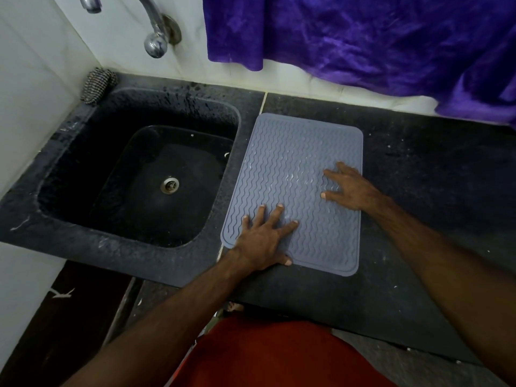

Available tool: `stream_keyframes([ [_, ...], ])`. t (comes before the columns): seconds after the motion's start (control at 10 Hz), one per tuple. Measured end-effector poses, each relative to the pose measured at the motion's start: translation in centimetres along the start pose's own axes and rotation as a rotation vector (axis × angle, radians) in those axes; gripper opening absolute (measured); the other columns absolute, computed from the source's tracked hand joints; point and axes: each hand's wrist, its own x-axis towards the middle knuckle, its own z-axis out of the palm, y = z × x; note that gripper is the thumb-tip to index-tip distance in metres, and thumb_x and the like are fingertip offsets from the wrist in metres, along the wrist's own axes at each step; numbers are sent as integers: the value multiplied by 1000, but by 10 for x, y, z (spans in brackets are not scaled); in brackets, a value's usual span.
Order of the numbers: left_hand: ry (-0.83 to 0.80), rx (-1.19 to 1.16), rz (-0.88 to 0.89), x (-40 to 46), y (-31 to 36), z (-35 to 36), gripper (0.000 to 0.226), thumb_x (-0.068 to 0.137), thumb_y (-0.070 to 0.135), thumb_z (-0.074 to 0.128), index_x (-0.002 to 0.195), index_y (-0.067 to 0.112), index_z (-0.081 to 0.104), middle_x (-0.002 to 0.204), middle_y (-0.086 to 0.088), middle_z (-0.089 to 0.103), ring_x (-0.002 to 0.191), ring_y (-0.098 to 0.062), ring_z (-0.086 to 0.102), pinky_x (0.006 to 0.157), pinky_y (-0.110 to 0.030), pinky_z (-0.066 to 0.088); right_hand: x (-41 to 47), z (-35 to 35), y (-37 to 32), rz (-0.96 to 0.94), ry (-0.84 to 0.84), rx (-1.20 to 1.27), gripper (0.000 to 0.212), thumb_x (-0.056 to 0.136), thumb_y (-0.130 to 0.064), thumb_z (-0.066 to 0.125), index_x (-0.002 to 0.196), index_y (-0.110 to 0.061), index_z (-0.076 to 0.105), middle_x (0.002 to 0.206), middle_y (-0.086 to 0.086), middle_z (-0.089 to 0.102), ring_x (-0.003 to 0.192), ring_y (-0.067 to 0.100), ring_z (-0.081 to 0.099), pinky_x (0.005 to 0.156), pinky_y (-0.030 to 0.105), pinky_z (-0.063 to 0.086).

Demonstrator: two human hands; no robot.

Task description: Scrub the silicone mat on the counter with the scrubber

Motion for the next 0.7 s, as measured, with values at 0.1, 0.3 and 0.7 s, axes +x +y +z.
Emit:
stream_keyframes([
  [0.1, -7, 1, -2, 0, 0, 0, 98, 81, 61, 64, 153, 45, -1, 160, 2, -25, 144, -37, -24, 114, -63, -6, 0, 0, 0, 2, -7, 0, 74, 88, -50, 56, 149, -27, 21, 160, 5, -2, 145, 30, -1, 118, 48, 8],
  [0.3, -15, -2, 3, 1, 1, -1, 98, 81, 62, 64, 153, 45, -1, 160, 2, -25, 144, -36, -24, 115, -63, -5, -1, 1, -2, 1, 7, 0, 74, 88, -49, 56, 149, -27, 21, 159, 6, -1, 145, 30, -1, 117, 46, 7],
  [0.7, 266, -125, -166, 8, 2, -48, 84, 92, 66, 41, 156, 30, 0, 163, 1, -11, 150, -25, -9, 119, -55, 0, -14, -19, -21, 8, 274, 34, 65, 94, -49, 46, 148, -21, 25, 158, 9, 12, 145, 28, 6, 117, 48, 13],
])
